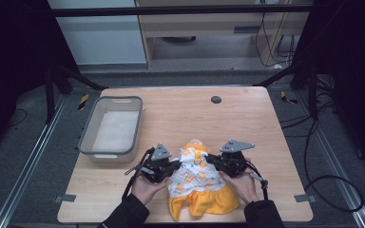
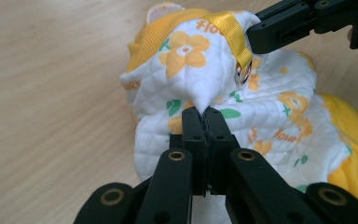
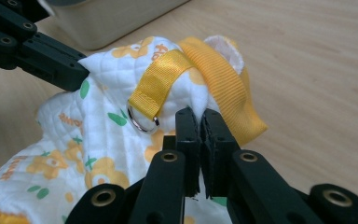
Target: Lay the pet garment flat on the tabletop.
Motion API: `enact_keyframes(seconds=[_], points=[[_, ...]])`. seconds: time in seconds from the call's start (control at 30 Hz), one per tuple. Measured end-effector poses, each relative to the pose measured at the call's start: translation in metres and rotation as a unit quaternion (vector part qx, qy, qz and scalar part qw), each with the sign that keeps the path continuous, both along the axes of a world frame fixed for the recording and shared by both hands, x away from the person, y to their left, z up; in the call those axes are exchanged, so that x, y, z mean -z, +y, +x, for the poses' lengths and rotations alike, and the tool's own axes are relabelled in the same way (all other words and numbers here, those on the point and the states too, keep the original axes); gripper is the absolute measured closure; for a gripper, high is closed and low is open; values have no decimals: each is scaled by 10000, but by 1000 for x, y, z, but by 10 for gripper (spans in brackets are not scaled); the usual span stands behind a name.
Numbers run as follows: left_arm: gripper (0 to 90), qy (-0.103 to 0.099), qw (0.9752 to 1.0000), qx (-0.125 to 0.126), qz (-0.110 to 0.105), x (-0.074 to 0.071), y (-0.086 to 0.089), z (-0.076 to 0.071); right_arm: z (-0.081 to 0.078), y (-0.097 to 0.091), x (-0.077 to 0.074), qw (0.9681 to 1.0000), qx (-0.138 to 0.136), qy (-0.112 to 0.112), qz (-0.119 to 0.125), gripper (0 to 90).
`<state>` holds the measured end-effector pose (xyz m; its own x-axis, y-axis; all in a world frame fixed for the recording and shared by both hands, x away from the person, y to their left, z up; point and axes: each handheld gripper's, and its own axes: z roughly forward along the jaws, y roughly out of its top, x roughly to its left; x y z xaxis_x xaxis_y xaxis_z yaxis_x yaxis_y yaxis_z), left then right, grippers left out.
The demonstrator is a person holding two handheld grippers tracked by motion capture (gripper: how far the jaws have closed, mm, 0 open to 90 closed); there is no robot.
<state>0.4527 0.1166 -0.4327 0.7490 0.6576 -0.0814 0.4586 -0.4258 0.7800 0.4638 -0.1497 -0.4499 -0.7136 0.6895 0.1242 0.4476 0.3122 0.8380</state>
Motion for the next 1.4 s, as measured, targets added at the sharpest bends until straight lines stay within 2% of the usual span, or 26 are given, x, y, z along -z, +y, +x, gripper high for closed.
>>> enact_keyframes(seconds=[0.13, 0.27, 0.37, 0.47, 0.53, 0.57, 0.63, 0.67, 0.73, 0.8, 0.83, 0.97, 1.0, 1.13, 1.2, 1.23, 1.27, 1.3, 1.37, 1.4], points=[[893, -131, 9998, -174, 28, -11, 0, 13, 10, 3, -6, 9997, 145, -180, 77, 867], [893, -257, 9992, -295, 45, -19, -1, 24, 19, 7, -14, 9983, 299, -504, 53, 867], [893, -329, 9989, -319, 10, -22, -2, 24, 22, 8, -20, 9967, 385, -710, 33, 866], [892, -287, 9992, -272, 92, -15, -1, 16, 17, 9, -19, 9969, 284, -733, -68, 866], [892, -256, 9992, -248, 151, -11, -1, 13, 10, 9, -14, 9972, 162, -712, -134, 864], [892, -190, 9992, -198, 277, -2, -1, 7, 7, 8, -11, 9974, 98, -694, -173, 862], [891, -77, 9992, -171, 351, 7, -2, 4, -1, 9, -3, 9972, -28, -687, -284, 861], [891, -77, 9992, -171, 351, 7, -2, 4, -1, 9, -3, 9972, -28, -687, -284, 861], [891, 83, 9991, -118, 389, 18, -2, -2, -10, 8, 6, 9976, -150, -587, -347, 860], [891, 126, 9991, -88, 402, 22, -2, -4, -11, 8, 8, 9978, -178, -550, -337, 860], [891, 244, 9989, -39, 405, 27, -1, -7, -15, 6, 12, 9983, -237, -427, -331, 856], [888, 364, 9982, 21, 468, 34, -2, -13, -19, 5, 19, 9987, -303, -268, -323, 851], [885, 501, 9974, 60, 510, 39, -3, -15, -22, 5, 25, 9984, -348, -157, -413, 844], [839, 589, 9964, 78, 599, 45, -4, -17, -22, 8, 31, 9977, -403, 95, -545, 802], [763, 504, 9977, 17, 461, 39, 1, -16, -22, 7, 30, 9978, -417, 125, -490, 767], [736, 504, 9977, 17, 461, 39, 1, -16, -22, 7, 30, 9978, -417, 125, -490, 767], [708, 330, 9990, -88, 286, 28, 9, -15, -21, 3, 23, 9987, -362, 101, -335, 730], [679, 201, 9994, -179, 211, 22, 13, -14, -21, 2, 20, 9991, -324, 74, -268, 728], [626, -55, 9991, -413, 120, 10, 22, -9, -19, -4, 13, 9997, -214, -41, -140, 716], [607, -182, 9981, -585, 97, 4, 27, -4, -17, -7, 9, 9998, -128, -107, -82, 715]])
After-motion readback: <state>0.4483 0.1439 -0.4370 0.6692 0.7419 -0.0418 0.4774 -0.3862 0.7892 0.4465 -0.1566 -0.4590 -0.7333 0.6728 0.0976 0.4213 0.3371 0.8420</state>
